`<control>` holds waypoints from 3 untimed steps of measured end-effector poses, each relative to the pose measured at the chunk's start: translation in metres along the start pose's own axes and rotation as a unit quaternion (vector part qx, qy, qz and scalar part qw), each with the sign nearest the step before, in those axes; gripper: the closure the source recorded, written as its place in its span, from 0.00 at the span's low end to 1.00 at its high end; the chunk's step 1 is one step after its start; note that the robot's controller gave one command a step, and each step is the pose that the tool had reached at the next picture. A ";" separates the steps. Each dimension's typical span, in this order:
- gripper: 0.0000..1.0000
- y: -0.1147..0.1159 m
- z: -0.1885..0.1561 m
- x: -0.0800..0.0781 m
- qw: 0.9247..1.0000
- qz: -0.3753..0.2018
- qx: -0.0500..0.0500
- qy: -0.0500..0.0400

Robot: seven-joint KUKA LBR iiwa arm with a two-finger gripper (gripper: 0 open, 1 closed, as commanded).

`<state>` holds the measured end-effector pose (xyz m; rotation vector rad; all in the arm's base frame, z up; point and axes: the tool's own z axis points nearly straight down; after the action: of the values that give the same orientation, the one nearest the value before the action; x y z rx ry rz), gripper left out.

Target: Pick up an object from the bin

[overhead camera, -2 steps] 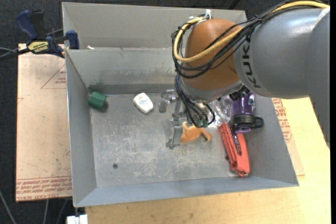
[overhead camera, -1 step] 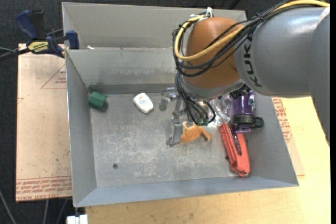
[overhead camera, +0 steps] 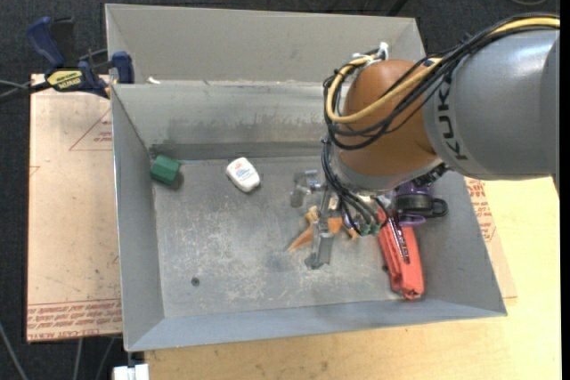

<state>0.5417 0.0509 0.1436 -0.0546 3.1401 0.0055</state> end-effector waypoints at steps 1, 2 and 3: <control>0.00 -0.044 0.032 -0.003 0.999 -0.047 0.001 0.001; 0.00 -0.059 0.064 -0.021 0.998 -0.064 0.002 -0.003; 1.00 -0.069 0.073 -0.009 0.997 -0.081 0.001 0.000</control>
Offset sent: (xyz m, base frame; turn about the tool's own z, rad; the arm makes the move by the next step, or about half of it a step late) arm 0.0262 -0.0477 -0.0736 -0.1251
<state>0.5536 -0.0172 0.0704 -0.3072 3.1261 0.0032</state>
